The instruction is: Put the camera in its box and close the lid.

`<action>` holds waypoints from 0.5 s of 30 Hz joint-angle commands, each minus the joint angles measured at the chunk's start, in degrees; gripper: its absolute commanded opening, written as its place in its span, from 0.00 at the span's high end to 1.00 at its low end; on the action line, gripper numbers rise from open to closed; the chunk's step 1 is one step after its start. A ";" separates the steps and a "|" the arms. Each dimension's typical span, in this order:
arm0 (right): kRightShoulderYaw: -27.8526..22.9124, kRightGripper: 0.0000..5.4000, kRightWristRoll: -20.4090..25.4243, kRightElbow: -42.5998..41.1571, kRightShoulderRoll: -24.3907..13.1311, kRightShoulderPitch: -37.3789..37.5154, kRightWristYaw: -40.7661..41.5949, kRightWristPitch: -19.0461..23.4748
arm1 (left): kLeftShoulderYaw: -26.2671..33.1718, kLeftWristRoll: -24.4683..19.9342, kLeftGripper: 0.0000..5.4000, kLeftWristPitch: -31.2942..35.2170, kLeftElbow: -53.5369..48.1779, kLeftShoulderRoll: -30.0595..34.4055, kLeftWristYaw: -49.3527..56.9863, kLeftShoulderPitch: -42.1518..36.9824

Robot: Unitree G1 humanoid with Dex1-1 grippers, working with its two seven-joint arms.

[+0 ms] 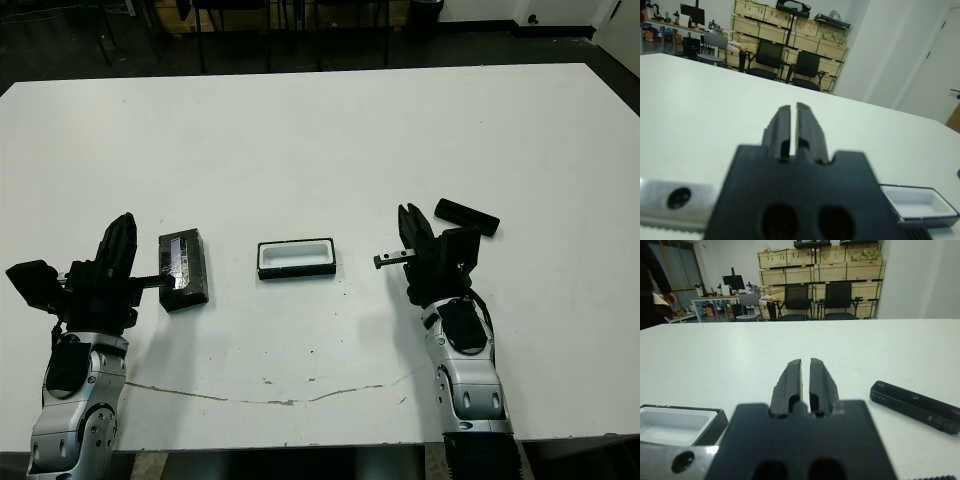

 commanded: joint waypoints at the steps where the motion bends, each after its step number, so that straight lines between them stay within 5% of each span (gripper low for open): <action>1: -0.11 1.00 -0.29 0.40 -0.53 0.31 -0.21 0.88 | 0.22 -0.02 0.99 0.72 0.67 0.57 0.08 0.35; 12: -0.66 1.00 -0.74 0.52 -2.15 0.38 0.78 -0.69 | 0.26 -0.21 0.99 0.43 0.85 0.43 -0.10 0.58; 15: -2.71 1.00 0.96 -1.65 -5.42 -1.34 2.63 2.14 | 0.39 -0.06 0.99 0.03 0.90 0.60 -0.28 0.73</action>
